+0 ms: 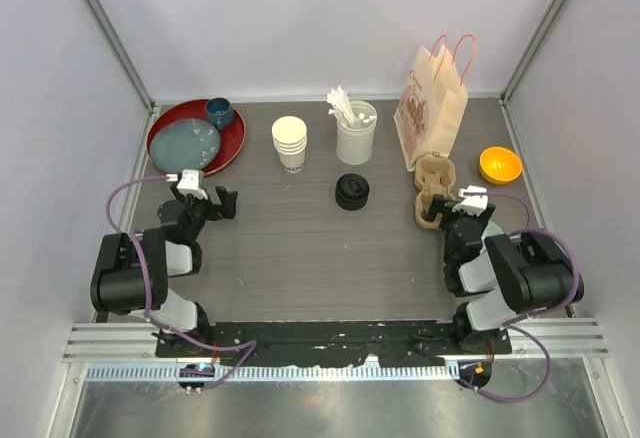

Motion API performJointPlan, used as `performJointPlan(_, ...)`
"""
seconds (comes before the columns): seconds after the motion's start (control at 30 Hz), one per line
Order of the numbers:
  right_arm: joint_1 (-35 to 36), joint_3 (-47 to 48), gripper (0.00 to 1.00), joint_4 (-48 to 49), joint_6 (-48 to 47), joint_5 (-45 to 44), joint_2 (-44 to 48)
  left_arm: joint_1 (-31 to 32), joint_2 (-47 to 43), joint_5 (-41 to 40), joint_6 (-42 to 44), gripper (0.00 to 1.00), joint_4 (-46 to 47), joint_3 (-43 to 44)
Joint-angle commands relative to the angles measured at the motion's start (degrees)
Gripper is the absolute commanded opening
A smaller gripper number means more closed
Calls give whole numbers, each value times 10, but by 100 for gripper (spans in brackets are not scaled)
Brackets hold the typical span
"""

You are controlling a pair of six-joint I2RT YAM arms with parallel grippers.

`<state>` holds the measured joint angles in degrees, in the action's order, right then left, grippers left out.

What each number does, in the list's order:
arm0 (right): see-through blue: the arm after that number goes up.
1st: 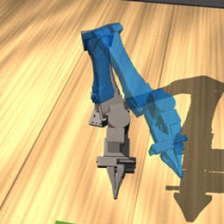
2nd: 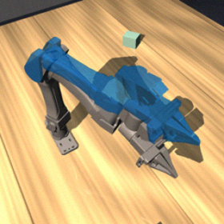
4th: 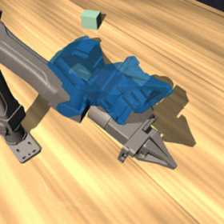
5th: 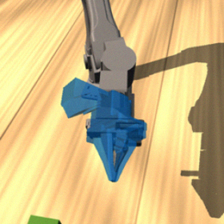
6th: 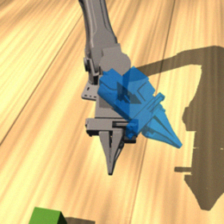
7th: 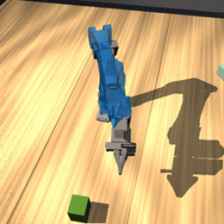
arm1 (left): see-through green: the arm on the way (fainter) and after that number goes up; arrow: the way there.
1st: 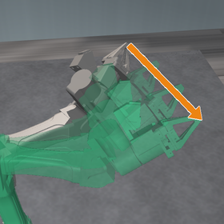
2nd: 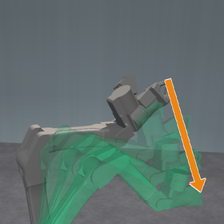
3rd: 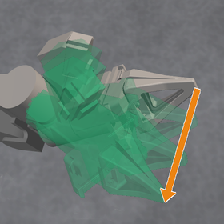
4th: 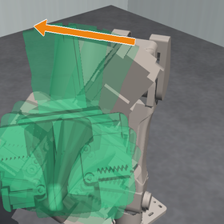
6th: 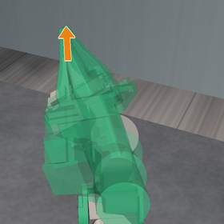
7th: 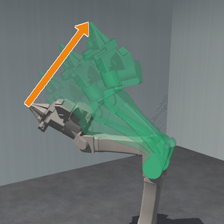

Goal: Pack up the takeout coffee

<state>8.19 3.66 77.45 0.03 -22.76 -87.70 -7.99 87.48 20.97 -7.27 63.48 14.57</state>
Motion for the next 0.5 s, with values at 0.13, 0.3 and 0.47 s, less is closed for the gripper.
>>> performJointPlan(0.13, 1, -94, 100, 137, 20, -33, 173, 0, -3, -2, 3, 100, 17, 12)
performJointPlan(0.3, 2, -27, 99, -89, 61, 85, 392, 1, -19, -8, 0, 100, 16, 8)
performJointPlan(0.47, 2, 94, 98, -368, 108, 115, 515, -2, -113, -6, -1, 91, -146, 57)
